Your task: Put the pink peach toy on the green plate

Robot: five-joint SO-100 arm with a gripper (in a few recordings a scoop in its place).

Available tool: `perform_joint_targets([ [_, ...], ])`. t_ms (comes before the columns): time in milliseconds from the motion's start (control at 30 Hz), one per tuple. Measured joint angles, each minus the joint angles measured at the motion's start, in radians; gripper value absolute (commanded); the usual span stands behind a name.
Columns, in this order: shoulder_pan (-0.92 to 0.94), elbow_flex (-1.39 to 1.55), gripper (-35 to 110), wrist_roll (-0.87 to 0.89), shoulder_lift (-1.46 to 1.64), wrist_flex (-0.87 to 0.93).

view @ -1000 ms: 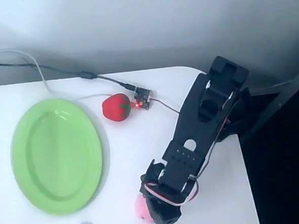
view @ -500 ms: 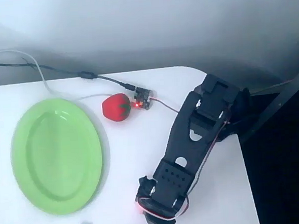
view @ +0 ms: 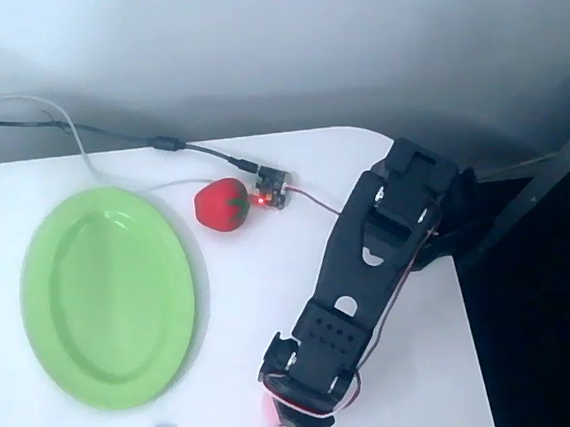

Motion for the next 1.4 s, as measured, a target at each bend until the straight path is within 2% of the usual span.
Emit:
perform_joint_targets([
  [200, 0.069, 0.02, 5, -0.064, 0.091, 0.071],
  [367, 0.258, 0.028, 1, -0.27, 0.262, 0.13],
  [467, 0.368, 0.017, 2, -0.387, 0.344, 0.115],
  [667, 0.433, 0.002, 0, -0.454, 0.422, 0.005],
  [867, 0.506, -0.017, 0, -0.485, 0.345, -0.158],
  [1167, 0.696, -0.215, 0, -0.588, 0.089, -0.179],
  [1400, 0.781, -0.224, 0, -0.577, 0.028, -0.166],
])
